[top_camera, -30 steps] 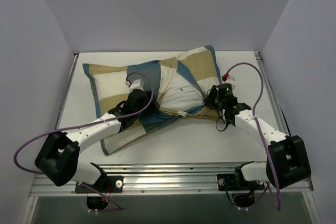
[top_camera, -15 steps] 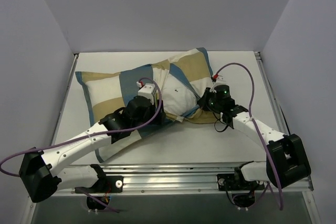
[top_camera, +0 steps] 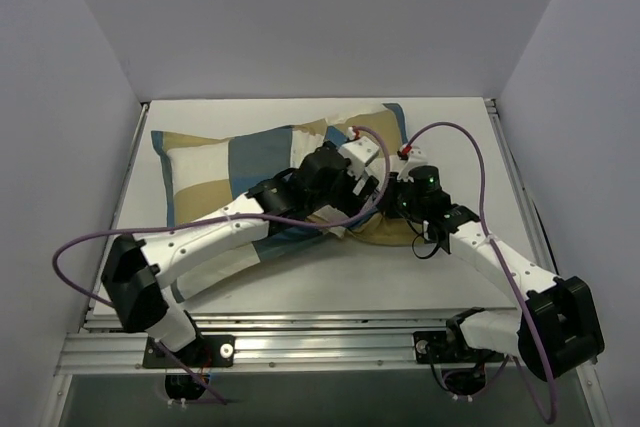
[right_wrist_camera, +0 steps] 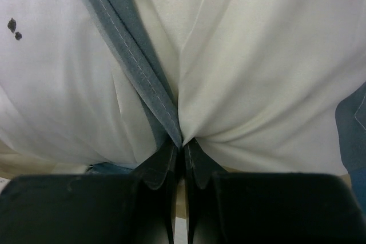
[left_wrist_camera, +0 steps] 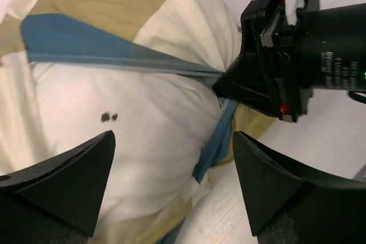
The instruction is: Remove the pillowcase from the pillow
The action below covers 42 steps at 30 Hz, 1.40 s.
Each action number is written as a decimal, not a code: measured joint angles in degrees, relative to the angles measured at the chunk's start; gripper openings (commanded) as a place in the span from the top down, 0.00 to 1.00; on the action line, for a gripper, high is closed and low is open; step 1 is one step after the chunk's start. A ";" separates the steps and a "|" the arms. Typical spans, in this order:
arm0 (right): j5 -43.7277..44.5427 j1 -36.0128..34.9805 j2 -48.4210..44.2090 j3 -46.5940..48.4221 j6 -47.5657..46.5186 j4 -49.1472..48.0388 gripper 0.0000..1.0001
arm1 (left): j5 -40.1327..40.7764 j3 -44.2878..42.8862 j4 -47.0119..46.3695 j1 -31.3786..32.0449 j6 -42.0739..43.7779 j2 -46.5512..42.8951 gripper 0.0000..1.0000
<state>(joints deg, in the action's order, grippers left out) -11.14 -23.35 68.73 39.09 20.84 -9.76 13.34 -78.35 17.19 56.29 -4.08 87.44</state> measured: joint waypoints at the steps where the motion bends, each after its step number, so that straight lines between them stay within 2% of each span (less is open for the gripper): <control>1: -0.15 -0.02 -0.20 0.00 -0.04 0.24 1.00 | -0.70 -1.42 0.07 -0.13 1.66 2.64 0.07; 6: -0.48 -0.35 -0.90 0.00 -0.13 1.05 1.00 | -5.42 -4.11 2.19 -1.86 7.76 11.80 0.05; 12: -1.25 -0.42 -1.51 0.00 -0.39 1.22 1.00 | -9.05 -4.98 3.13 -4.94 11.02 16.85 0.05; 15: -1.44 -0.42 -1.62 0.00 -0.59 1.22 1.00 | -10.23 -5.05 2.54 -5.66 11.21 17.70 0.12; 16: -1.57 -0.42 -1.68 0.00 -0.63 1.22 1.00 | -10.80 -5.03 2.21 -5.99 11.08 17.81 0.16; 17: -1.64 -0.42 -1.73 0.00 -0.61 1.18 1.00 | -11.26 -4.98 1.90 -6.29 10.84 17.88 0.27; 19: -1.77 -0.42 -1.88 0.00 -0.61 1.16 1.00 | -11.87 -4.59 0.74 -6.99 10.23 18.03 0.38; 20: -1.79 -0.42 -1.95 0.00 -0.61 1.14 1.00 | -12.22 -4.28 0.09 -7.37 9.86 18.21 0.58; 22: -1.88 -0.46 -2.08 0.00 -0.57 1.09 1.00 | -12.92 -3.32 -1.49 -7.98 8.68 18.53 0.82; 23: -1.95 -0.61 -2.19 0.00 -0.57 1.11 1.00 | -13.44 -2.89 -2.12 -8.26 8.35 18.69 0.93; 24: -1.95 -0.81 -2.34 0.00 -0.57 1.11 0.99 | -14.03 -2.45 -2.84 -8.55 7.76 18.80 0.97; 29: -1.77 -1.60 -2.64 0.00 -0.52 1.11 0.92 | -16.09 -0.61 -5.42 -9.35 3.85 18.38 0.98; 31: -1.46 -2.16 -2.71 0.00 -0.20 1.14 0.85 | -16.59 1.14 -6.84 -9.53 1.33 17.20 0.98; 34: -0.76 -3.78 -3.13 0.02 0.37 1.11 0.68 | -16.74 3.28 -8.02 -9.53 -2.69 15.30 0.98; 35: -0.63 -4.39 -3.30 0.02 0.42 1.14 0.60 | -16.65 3.78 -8.11 -9.51 -4.11 14.80 0.98; 38: 0.44 -6.60 -3.67 0.46 1.16 1.25 0.49 | -16.11 4.76 -7.93 -9.14 -8.07 13.35 0.98; 42: 4.70 -10.86 -3.74 1.81 1.81 2.23 0.40 | -14.91 4.98 -7.10 -8.28 -11.41 12.55 0.98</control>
<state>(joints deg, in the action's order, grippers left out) -6.44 -34.22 64.99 40.91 22.65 -7.53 -1.56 -73.36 10.09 48.01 -15.49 99.98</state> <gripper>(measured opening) 0.579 0.065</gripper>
